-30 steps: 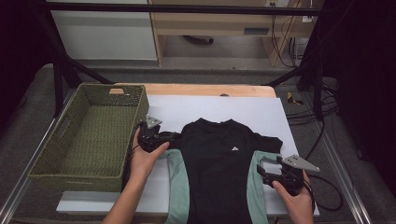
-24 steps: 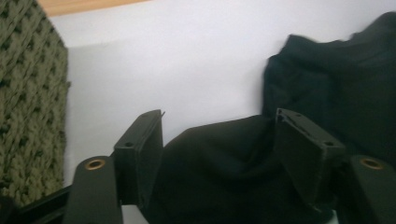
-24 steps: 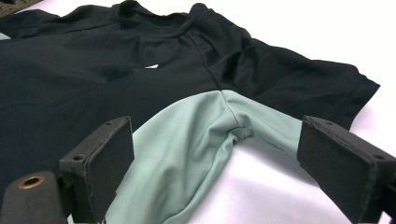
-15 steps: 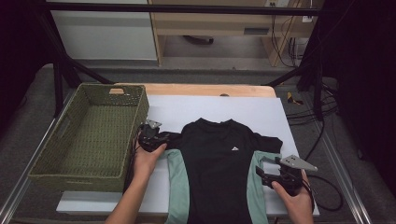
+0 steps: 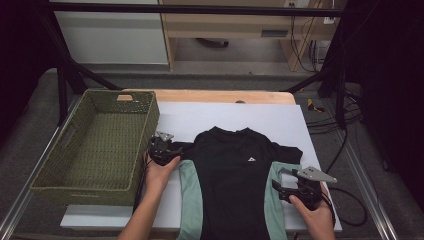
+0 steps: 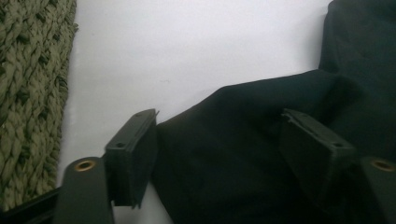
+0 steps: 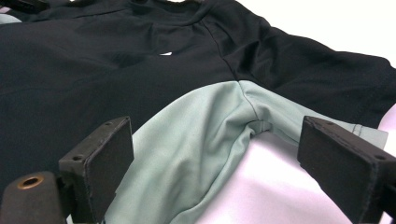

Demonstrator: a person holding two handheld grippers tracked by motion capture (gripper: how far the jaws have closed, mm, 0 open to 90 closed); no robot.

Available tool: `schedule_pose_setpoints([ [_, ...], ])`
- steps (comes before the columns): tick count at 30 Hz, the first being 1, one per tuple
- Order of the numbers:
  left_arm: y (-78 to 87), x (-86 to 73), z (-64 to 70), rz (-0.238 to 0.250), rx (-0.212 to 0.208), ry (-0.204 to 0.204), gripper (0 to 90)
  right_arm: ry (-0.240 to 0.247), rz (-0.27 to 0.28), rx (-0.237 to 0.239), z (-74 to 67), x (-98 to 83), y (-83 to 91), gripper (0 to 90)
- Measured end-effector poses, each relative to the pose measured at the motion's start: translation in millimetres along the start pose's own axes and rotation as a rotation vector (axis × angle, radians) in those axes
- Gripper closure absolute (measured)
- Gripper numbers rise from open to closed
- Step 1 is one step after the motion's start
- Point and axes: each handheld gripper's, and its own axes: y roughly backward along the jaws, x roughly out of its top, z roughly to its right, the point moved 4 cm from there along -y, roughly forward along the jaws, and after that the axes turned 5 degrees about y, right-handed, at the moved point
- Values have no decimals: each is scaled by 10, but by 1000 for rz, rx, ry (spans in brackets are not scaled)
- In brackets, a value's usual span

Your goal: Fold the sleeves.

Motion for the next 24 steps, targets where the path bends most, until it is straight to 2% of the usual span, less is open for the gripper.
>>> schedule_pose_setpoints([
  [3,49,-44,-31,26,16,-3,561,0,-5,2,5,-7,-4,117],
  [5,69,-66,-22,35,24,-23,631,1,-7,3,3,-12,-8,118],
  [6,77,-73,-9,33,12,-26,681,1,-9,5,1,-12,-9,118],
  [7,78,-84,7,36,-5,-15,771,4,-9,6,-4,-12,-13,118],
  [10,78,-93,30,43,-9,-33,838,10,-11,10,-25,-10,-21,120],
  [16,105,-74,15,40,-37,-13,877,15,-14,14,-38,-11,-22,121],
  [19,186,-29,46,63,-54,-7,878,14,-8,11,-33,-8,-16,121],
  [22,289,16,115,84,-77,-26,879,14,-9,11,-26,-10,-11,121],
  [24,380,47,182,90,-107,-40,879,13,-8,10,-25,-8,-10,121],
])
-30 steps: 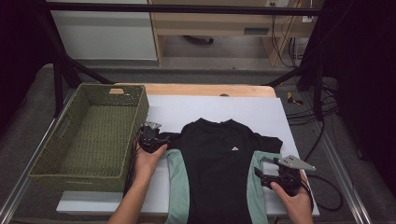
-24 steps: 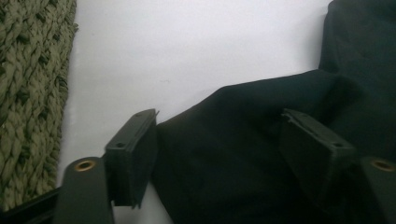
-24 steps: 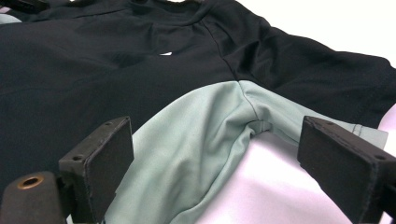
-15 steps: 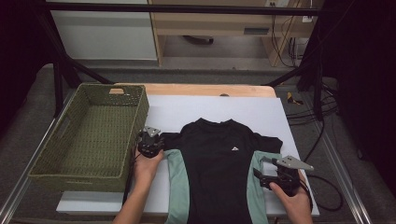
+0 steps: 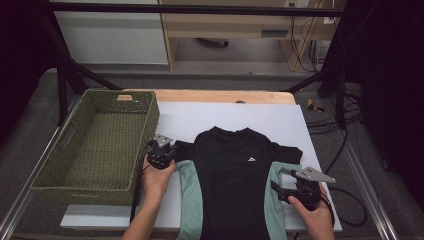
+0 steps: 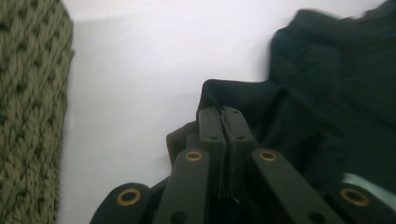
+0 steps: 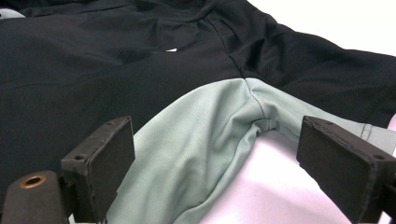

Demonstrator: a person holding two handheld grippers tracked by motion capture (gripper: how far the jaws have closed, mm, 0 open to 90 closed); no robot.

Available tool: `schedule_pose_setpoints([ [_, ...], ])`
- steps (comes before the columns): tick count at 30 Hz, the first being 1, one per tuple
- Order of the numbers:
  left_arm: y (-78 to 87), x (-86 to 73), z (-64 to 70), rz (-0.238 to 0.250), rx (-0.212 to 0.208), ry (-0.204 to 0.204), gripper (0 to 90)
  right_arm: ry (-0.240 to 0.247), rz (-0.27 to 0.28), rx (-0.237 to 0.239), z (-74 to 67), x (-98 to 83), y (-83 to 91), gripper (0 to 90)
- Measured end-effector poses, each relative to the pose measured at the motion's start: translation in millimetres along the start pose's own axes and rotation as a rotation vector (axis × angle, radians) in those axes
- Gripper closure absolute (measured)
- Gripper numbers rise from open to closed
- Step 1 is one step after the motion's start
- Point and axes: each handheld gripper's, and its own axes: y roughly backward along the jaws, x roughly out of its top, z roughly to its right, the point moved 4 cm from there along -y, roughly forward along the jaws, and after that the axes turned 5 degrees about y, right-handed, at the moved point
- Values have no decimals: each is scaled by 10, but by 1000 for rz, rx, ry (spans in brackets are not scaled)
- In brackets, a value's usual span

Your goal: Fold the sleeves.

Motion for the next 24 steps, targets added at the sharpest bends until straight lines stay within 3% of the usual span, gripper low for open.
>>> schedule_pose_setpoints([
  [4,121,27,193,-4,-67,-24,879,0,4,-1,-2,4,3,122],
  [6,171,28,346,-6,-103,-55,879,-1,5,-1,-2,5,3,121],
  [11,158,81,673,0,-167,-97,882,4,3,-2,-1,2,2,121],
  [18,-124,-61,930,-69,-178,-140,879,0,-1,0,20,-7,4,121],
  [21,-155,-109,998,-68,-188,-163,867,2,-3,1,20,-12,1,121],
  [24,-128,-97,1031,-55,-202,-170,790,6,-7,3,18,-15,-6,121],
])
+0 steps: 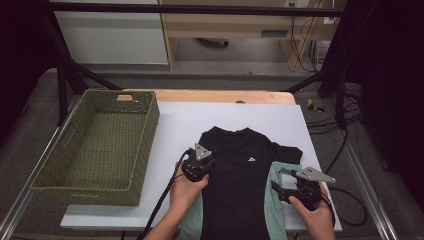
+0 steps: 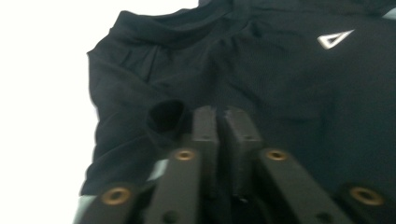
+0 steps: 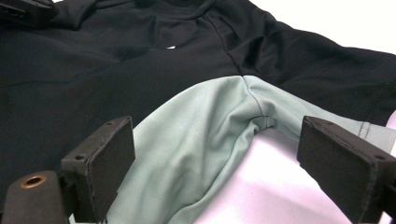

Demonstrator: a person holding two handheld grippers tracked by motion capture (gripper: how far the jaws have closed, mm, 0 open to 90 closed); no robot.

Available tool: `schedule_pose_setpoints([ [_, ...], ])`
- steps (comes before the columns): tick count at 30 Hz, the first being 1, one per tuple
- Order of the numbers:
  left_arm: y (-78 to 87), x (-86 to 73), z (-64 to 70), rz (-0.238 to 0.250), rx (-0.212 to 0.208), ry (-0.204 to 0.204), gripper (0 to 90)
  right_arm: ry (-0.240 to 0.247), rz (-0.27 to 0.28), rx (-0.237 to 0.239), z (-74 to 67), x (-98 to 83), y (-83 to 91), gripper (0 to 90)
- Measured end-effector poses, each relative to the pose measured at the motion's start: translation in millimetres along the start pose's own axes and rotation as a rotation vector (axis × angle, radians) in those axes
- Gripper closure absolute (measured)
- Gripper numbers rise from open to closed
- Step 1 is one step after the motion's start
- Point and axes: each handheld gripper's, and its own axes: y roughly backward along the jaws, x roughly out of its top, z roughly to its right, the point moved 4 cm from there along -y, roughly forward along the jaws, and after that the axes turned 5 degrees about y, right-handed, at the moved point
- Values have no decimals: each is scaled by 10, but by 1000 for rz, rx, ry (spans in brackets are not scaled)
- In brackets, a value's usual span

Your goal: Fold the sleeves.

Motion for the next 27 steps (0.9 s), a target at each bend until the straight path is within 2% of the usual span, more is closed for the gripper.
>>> schedule_pose_setpoints([
  [3,82,32,5,25,6,-14,737,1,0,1,-7,0,0,121],
  [8,393,162,-36,108,12,-25,667,3,-4,-2,3,-6,-2,120],
  [11,582,235,-77,150,44,-55,631,5,-7,-2,-1,-8,-11,119],
  [14,688,262,-177,174,70,-44,584,7,-10,0,-10,-7,-12,119],
  [18,646,180,-317,135,94,-32,540,9,-13,1,-15,-8,-16,118],
  [20,607,113,-334,107,71,-21,527,9,-13,1,-17,-7,-16,118],
  [25,502,-26,-277,48,56,-64,523,7,-16,0,-12,-12,-22,118],
  [27,447,-63,-279,24,49,-73,586,8,-17,2,-19,-11,-23,118],
])
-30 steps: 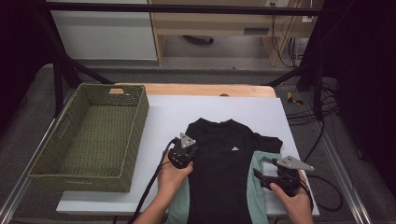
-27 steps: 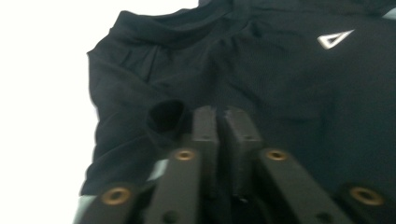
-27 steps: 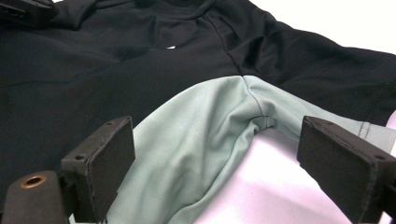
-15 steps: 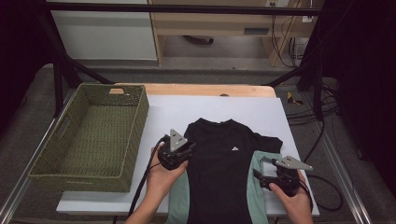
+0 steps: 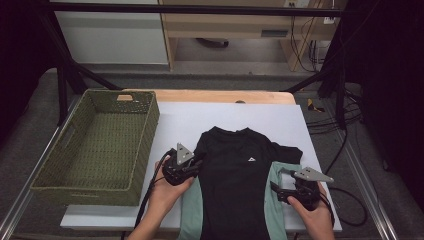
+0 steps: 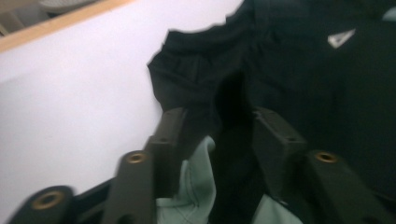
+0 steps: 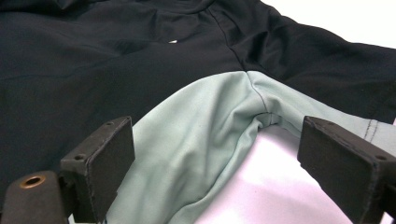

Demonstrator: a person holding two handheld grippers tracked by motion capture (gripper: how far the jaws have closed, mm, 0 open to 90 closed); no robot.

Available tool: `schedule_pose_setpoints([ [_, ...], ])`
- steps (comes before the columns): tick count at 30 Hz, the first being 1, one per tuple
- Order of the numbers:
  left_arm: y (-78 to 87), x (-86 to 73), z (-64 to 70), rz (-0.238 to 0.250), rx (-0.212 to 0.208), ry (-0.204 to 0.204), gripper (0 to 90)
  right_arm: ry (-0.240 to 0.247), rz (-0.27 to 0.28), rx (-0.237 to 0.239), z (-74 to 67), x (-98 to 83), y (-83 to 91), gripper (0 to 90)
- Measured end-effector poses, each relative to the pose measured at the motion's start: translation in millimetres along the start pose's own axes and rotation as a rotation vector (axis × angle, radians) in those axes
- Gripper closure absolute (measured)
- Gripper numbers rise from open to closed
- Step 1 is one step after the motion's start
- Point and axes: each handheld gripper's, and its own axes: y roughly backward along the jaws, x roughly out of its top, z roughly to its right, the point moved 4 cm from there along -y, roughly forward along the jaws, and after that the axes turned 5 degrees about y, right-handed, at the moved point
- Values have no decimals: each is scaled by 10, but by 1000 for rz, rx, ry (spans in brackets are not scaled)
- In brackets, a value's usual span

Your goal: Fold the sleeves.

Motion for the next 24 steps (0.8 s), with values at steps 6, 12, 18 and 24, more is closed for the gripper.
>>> schedule_pose_setpoints([
  [6,-143,-41,104,-44,-66,-18,864,-4,4,-1,7,-1,4,118],
  [12,-187,75,199,-1,-93,12,881,-8,8,-1,15,-2,12,118],
  [18,-274,87,366,16,-99,-2,881,-10,7,-1,15,-2,12,118],
  [24,-298,-2,461,-1,-118,-30,879,-11,6,-1,25,-8,10,118],
])
